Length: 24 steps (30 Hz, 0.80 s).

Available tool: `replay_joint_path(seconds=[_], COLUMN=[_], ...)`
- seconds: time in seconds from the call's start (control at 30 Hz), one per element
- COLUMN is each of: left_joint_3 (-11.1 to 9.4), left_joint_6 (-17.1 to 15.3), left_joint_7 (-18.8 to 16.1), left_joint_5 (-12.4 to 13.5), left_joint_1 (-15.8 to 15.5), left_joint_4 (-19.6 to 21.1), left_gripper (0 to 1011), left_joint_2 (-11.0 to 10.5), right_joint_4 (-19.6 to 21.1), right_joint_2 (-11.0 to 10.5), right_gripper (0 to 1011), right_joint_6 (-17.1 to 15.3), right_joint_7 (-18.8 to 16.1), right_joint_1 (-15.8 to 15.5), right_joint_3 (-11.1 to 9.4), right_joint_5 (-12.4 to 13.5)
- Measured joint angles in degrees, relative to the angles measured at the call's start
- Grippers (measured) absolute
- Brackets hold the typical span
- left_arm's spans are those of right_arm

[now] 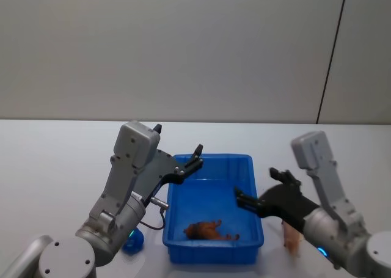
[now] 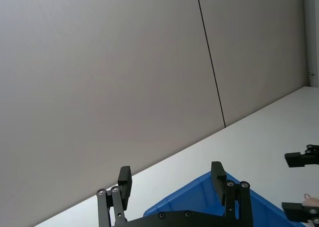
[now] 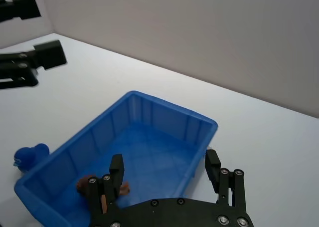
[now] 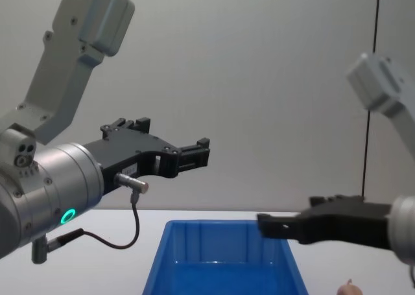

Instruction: Pick up the two dolls from the table and place them into the box.

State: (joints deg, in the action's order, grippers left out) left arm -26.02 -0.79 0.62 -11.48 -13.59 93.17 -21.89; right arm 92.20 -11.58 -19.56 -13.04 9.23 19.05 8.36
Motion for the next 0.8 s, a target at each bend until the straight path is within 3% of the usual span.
replay_joint_path(seconds=[0.37,0.8], left_joint_3=[0.0,0.0], left_joint_6=[0.0,0.0], left_joint_7=[0.0,0.0], left_joint_5=[0.0,0.0], left_joint_1=[0.0,0.0], left_joint_4=[0.0,0.0], left_gripper=[1002,1002], left_joint_2=[0.0,0.0], right_joint_4=[1.3,0.2], right_joint_2=[-2.9,-4.2], right_gripper=[1001,1001], right_joint_6=[0.1,-1.7], right_joint_7=[2.4,3.9], right_joint_1=[-3.1,-4.4], right_joint_3=[-1.7,-2.6], right_joint_5=[2.0,2.8])
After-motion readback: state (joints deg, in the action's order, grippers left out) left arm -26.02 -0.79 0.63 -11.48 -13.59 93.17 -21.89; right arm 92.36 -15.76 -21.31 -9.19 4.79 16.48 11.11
